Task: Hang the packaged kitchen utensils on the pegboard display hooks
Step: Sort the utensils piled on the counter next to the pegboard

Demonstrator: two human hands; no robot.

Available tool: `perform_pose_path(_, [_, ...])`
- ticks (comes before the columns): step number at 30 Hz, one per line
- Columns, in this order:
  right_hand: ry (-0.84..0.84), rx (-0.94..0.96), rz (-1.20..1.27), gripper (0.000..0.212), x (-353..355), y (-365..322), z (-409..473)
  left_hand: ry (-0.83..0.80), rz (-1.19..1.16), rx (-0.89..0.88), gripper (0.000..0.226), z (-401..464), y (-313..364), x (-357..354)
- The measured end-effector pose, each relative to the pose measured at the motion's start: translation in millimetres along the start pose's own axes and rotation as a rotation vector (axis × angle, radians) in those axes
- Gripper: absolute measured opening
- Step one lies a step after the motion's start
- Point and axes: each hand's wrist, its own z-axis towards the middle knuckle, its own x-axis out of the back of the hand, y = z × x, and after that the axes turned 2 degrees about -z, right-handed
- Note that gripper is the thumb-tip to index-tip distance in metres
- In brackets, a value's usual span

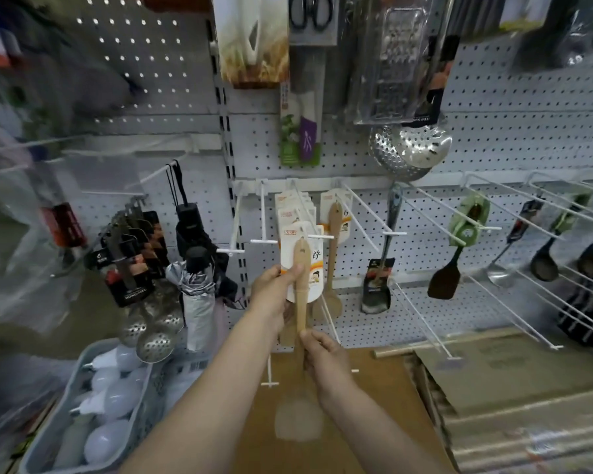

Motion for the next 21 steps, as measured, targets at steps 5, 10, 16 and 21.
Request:
perform_pose_path(5, [-0.029, 0.022, -0.028, 0.008, -8, -6, 43, 0.018, 0.011, -0.012, 0.017, 40, 5, -2])
perform_pose_path(10, [-0.01, 0.043, -0.089, 0.01, -16, -10, 82, 0.013, -0.027, -0.008, 0.033, 69, 9, -6])
perform_pose_path(16, [0.023, 0.042, -0.144, 0.013, -17, -7, 117, -0.019, -0.039, 0.018, 0.036, 79, 12, -10])
perform_pose_path(21, [0.014, 0.022, -0.206, 0.012, -14, -13, 116, 0.027, 0.001, 0.025, 0.031, 68, 13, -13])
